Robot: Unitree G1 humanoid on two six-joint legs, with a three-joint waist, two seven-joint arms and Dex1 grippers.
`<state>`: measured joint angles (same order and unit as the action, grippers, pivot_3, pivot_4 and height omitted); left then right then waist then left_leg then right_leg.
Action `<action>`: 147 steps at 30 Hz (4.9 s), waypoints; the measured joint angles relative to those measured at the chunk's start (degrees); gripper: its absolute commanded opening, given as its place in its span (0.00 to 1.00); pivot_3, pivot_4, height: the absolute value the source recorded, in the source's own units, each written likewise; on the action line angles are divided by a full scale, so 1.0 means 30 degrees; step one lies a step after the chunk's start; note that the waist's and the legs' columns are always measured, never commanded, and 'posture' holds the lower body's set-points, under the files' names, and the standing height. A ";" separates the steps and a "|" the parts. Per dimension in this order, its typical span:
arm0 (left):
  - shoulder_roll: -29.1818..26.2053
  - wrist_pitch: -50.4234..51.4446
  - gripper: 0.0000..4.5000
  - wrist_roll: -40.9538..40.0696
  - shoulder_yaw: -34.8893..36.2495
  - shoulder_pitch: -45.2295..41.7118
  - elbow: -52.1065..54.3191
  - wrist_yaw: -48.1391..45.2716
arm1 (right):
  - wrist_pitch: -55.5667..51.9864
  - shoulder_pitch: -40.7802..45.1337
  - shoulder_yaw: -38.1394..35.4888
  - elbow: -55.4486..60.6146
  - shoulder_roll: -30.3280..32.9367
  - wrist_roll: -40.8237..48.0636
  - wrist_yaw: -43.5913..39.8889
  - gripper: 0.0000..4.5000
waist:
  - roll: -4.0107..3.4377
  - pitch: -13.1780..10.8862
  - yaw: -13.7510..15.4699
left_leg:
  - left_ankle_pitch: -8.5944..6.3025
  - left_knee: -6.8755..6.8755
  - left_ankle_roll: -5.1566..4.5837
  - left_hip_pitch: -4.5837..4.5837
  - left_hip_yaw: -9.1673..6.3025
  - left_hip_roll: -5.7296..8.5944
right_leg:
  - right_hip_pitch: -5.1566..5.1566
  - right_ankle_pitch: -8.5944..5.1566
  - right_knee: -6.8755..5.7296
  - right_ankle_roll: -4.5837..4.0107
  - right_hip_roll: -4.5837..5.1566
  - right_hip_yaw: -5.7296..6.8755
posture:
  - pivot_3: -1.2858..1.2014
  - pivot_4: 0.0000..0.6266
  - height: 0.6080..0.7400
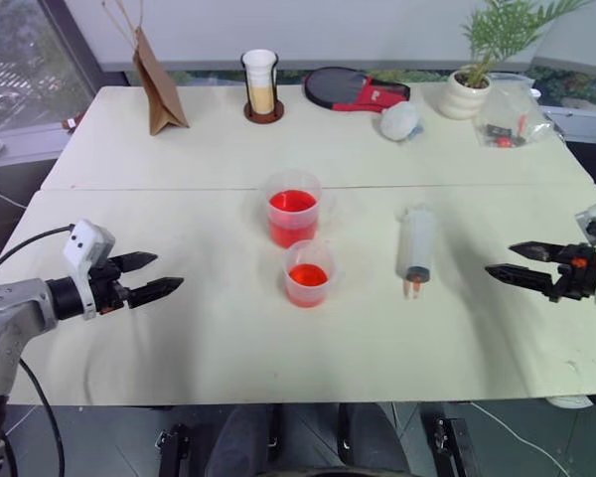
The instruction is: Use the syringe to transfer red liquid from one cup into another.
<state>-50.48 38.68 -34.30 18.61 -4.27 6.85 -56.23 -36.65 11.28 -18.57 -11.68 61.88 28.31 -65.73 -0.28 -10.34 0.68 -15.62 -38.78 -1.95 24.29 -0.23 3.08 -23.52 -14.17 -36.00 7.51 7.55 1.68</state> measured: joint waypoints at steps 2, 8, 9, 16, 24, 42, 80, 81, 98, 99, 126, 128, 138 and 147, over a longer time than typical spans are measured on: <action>0.0001 -0.0057 0.99 0.0013 -0.0001 -0.0067 -0.0026 0.0008 | -0.0005 -0.0002 0.0000 0.0122 -0.0049 0.0017 0.0029 1.00 | 0.0000 0.0000 0.0007 | -0.0001 0.0000 0.0002 0.0001 -0.0001 0.0002 | 0.0002 0.0002 0.0001 0.0003 0.0003 0.0001 | 0.52 0.24 1.00; 0.0350 -0.0148 0.99 0.0018 -0.0005 -0.0273 -0.0155 0.0127 | -0.0206 -0.0020 0.0000 0.0282 -0.0370 0.0031 0.0383 1.00 | 0.0000 0.0000 -0.0012 | -0.0001 0.0003 0.0002 0.0001 0.0001 0.0002 | -0.0002 0.0002 0.0004 0.0003 0.0005 0.0003 | 0.52 0.24 1.00; 0.0348 -0.0149 0.99 0.0019 -0.0005 -0.0274 -0.0156 0.0131 | -0.0233 -0.0014 0.0000 0.0283 -0.0370 0.0028 0.0471 1.00 | 0.0000 0.0000 -0.0011 | -0.0001 0.0003 0.0002 0.0001 0.0001 0.0003 | -0.0002 0.0002 0.0003 0.0003 0.0005 0.0003 | 0.52 0.24 1.00; 0.0438 -0.0327 0.99 0.0217 -0.0119 -0.0588 -0.0485 0.0317 | -0.1571 0.0754 0.0125 0.0462 -0.0986 -0.0194 0.2715 1.00 | -0.0001 0.0000 0.0003 | -0.0001 0.0004 0.0006 0.0008 0.0004 0.0002 | -0.0012 -0.0010 0.0001 -0.0018 0.0008 0.0002 | 0.52 0.24 1.00; 0.0353 -0.0002 0.99 -0.0252 -0.0880 -0.4559 -0.0458 0.0054 | -0.7274 0.7151 0.2391 0.0791 0.0205 0.0350 0.3587 1.00 | -0.0011 -0.0013 0.0020 | 0.0010 -0.0010 0.0018 0.0055 -0.0014 0.0002 | -0.0105 -0.0009 -0.0014 -0.0017 0.0008 0.0030 | 0.52 0.24 1.00; 0.1854 -0.2986 0.99 0.1421 -0.5965 -1.1765 -0.0652 -0.3287 | -1.5743 1.9273 1.3681 -0.9722 -0.4889 -0.3375 0.4357 1.00 | -0.0009 -0.0015 -0.0542 | 0.0073 -0.0054 0.0074 0.0281 0.0111 0.0052 | -0.0285 0.0029 -0.0063 0.0053 -0.0046 0.0061 | 0.52 0.24 1.00; -0.1124 -0.1206 1.00 0.0362 -0.5150 -1.1489 -0.2243 -0.6900 | -0.9408 1.2423 0.2039 0.7520 -1.3057 0.4986 0.3553 0.29 | 0.0137 0.0053 -0.0350 | 0.0102 -0.0141 0.0112 0.0297 -0.0053 0.0015 | -0.0280 0.0032 -0.0259 0.0060 -0.0174 -0.0009 | 0.52 0.24 1.00; -0.1320 -0.1086 1.00 0.0362 -0.5138 -1.1713 -0.2392 -0.7009 | -0.8671 1.1843 0.2474 0.8066 -1.3231 0.4841 0.3709 0.29 | 0.0137 0.0053 -0.0369 | 0.0103 -0.0148 0.0115 0.0292 -0.0060 0.0019 | -0.0300 0.0032 -0.0316 0.0060 -0.0173 -0.0015 | 0.52 0.24 1.00; -0.1516 0.1199 1.00 -0.0471 -0.5036 -1.3811 -0.2667 -0.6938 | -0.3460 1.4694 0.2267 0.3087 -1.6081 0.6723 0.6087 0.29 | 0.0135 0.0051 -0.0509 | 0.0145 -0.0118 0.0187 0.0251 -0.0071 -0.0021 | -0.0315 0.0031 -0.0374 0.0058 -0.0209 -0.0013 | 0.52 0.24 1.00; -0.1514 0.1230 1.00 -0.0459 -0.5038 -1.3864 -0.2700 -0.6897 | -0.3418 1.5323 0.1794 0.2466 -1.6106 0.7027 0.6257 0.29 | 0.0135 0.0051 -0.0477 | 0.0145 -0.0119 0.0187 0.0251 -0.0073 -0.0019 | -0.0311 0.0031 -0.0369 0.0057 -0.0209 -0.0014 | 0.52 0.24 1.00; 0.3139 -0.7936 1.00 0.5368 -0.6670 -2.3098 -1.6807 -0.7941 | 0.9898 1.6645 0.6643 -1.0108 -1.7702 -0.2645 0.1192 0.29 | 0.0133 0.0048 -0.1072 | 0.0158 -0.0093 0.0211 0.0250 -0.0080 0.0024 | -0.0334 0.0030 -0.0383 0.0059 -0.0226 -0.0004 | 0.52 0.24 1.00; 0.3741 -0.9031 1.00 0.5858 -0.6664 -2.3595 -1.8080 -0.7673 | 0.9997 1.6645 0.6644 -1.0138 -1.7820 -0.2751 0.1193 0.29 | 0.0133 0.0048 -0.1076 | 0.0158 -0.0091 0.0211 0.0250 -0.0081 0.0024 | -0.0337 0.0030 -0.0385 0.0059 -0.0225 -0.0004 | 0.52 0.24 1.00; 0.5795 -1.2340 0.46 0.6844 -0.6328 -2.5169 -2.2281 -0.7390 | 1.0297 1.6637 0.6504 -1.0147 -1.8006 -0.3249 0.1639 0.29 | 0.0134 0.0048 -0.1059 | 0.0158 -0.0096 0.0210 0.0252 -0.0081 0.0025 | -0.0339 0.0031 -0.0397 0.0060 -0.0222 -0.0004 | 0.52 0.24 1.00; 0.6668 -1.2536 0.01 0.6970 -0.5952 -2.5491 -2.2958 -0.7902 | 1.1199 1.6636 0.6159 -1.0487 -1.8020 -0.3789 0.2329 0.29 | 0.0134 0.0048 -0.1139 | 0.0158 -0.0085 0.0210 0.0253 -0.0075 0.0025 | -0.0350 0.0031 -0.0399 0.0060 -0.0222 -0.0003 | 0.52 0.24 1.00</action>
<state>-30.48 1.07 -13.39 0.75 -80.75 -62.02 -79.93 -3.05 61.19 -0.09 -43.14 7.82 16.94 -58.74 0.12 -10.19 -2.74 -15.15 -39.04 -1.32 25.05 -0.46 3.15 -24.57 -14.08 -37.20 7.69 6.89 1.67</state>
